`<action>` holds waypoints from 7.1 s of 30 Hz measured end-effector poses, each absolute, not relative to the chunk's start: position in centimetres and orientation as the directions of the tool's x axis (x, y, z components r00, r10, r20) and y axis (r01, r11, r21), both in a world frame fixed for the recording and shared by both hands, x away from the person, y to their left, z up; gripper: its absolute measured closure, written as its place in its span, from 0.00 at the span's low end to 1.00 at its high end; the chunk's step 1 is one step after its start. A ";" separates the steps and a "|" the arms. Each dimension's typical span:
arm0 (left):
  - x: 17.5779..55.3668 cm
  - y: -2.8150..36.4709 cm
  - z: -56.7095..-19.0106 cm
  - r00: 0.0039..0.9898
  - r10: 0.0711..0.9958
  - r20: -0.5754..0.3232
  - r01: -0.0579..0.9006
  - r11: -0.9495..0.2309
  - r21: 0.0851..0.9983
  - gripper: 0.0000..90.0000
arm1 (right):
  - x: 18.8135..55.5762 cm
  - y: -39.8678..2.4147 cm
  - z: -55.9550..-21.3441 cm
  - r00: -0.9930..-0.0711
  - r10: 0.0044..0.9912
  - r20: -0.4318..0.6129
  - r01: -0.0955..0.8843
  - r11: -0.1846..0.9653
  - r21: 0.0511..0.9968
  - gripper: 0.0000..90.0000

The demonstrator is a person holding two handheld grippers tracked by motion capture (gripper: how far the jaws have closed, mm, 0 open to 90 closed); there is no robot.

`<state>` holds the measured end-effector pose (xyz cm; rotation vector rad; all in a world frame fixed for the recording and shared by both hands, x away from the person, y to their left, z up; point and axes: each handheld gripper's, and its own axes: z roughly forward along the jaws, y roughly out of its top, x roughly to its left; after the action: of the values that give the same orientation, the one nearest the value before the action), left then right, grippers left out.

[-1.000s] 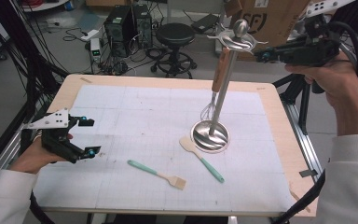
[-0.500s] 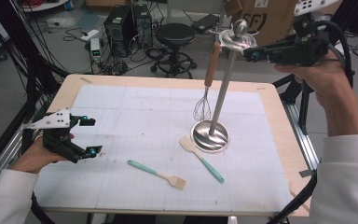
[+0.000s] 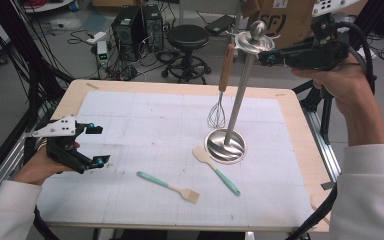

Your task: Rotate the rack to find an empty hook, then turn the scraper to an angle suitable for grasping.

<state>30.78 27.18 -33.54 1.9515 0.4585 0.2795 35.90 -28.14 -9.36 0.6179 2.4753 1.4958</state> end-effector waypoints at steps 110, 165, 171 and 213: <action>29.3 27.0 -35.6 0.902 0.432 -0.016 0.170 -0.320 0.932 0.02 | 28.8 -27.2 -28.4 -0.912 0.410 0.022 0.244 0.498 0.832 0.17; 29.5 26.8 -36.0 0.897 0.443 -0.011 0.175 -0.330 0.928 0.02 | 29.3 -22.8 -37.8 -0.962 0.252 0.109 0.270 0.794 0.545 0.99; 29.5 26.8 -36.0 0.896 0.444 -0.013 0.176 -0.329 0.928 0.02 | 29.3 -22.4 -38.5 -0.961 0.255 0.105 0.274 0.840 0.469 0.99; 29.5 26.4 -36.4 0.898 0.440 -0.015 0.181 -0.337 0.924 0.02 | 30.5 -25.2 -40.7 -0.924 0.382 0.008 0.371 0.891 0.262 0.99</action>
<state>29.53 26.42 -36.35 1.9202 0.4555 0.2832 30.55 -25.20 -40.74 0.6005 3.0123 0.4035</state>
